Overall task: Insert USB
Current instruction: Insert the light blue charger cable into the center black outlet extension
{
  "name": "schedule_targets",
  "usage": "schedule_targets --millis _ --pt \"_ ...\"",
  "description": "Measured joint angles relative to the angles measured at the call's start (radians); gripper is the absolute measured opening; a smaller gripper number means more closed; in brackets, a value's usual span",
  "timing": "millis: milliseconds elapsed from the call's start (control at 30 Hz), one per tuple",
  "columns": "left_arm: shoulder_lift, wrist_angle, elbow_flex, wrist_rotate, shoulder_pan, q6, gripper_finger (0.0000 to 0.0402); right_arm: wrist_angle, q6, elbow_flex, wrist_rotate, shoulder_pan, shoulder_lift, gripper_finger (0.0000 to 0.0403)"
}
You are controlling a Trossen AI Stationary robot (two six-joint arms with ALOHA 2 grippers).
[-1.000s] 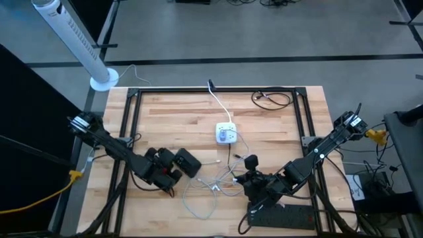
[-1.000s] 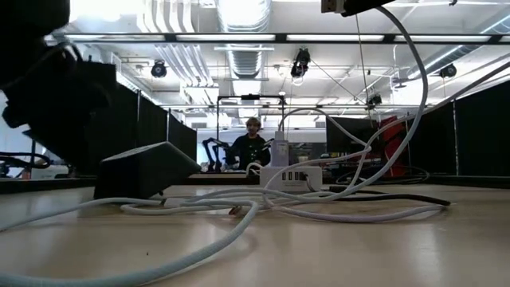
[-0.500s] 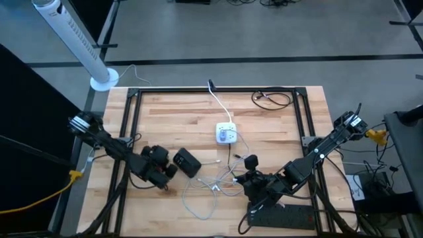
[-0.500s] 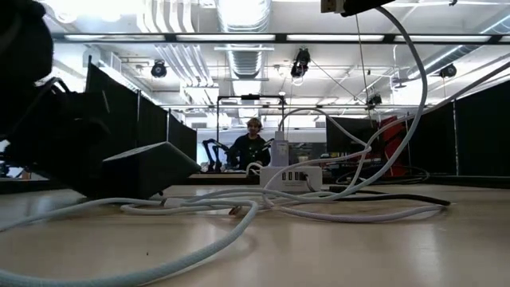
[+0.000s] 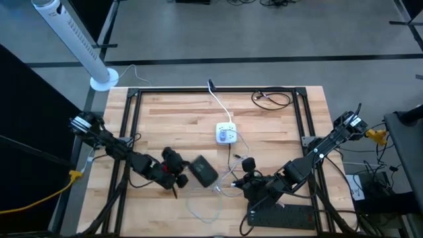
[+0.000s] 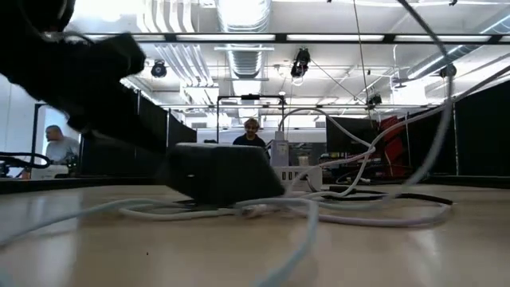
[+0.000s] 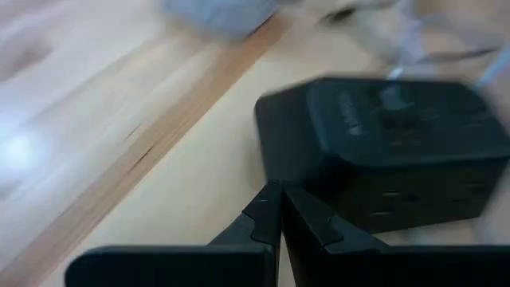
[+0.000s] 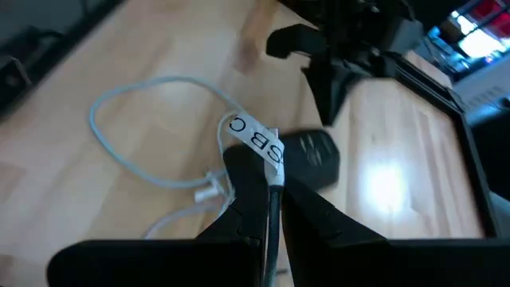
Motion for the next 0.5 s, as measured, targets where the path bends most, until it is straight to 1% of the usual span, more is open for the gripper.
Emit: schedule_targets --millis 67,133,267,333,400,500 --pt "0.000 0.078 0.001 -0.003 0.000 0.084 0.0000 0.023 -0.017 -0.002 -0.022 0.000 0.000 0.0012" --pt "0.000 0.089 0.007 -0.004 0.000 0.106 0.0000 0.034 -0.039 -0.003 -0.026 0.000 0.000 0.0012" --pt "0.000 -0.035 0.019 -0.014 0.000 0.035 0.0000 0.071 -0.038 -0.012 -0.026 -0.015 0.011 0.0012" --pt "0.000 -0.088 0.018 -0.033 0.006 -0.012 0.0000 0.126 -0.050 -0.013 -0.054 -0.035 0.042 0.0012" --pt "0.000 -0.106 0.011 -0.039 0.018 -0.027 0.0000 0.158 -0.107 -0.003 -0.094 -0.063 0.085 0.0012" --pt "0.000 -0.106 0.006 -0.031 0.039 -0.015 0.0000 0.078 -0.130 0.074 -0.102 -0.106 0.136 0.0012"
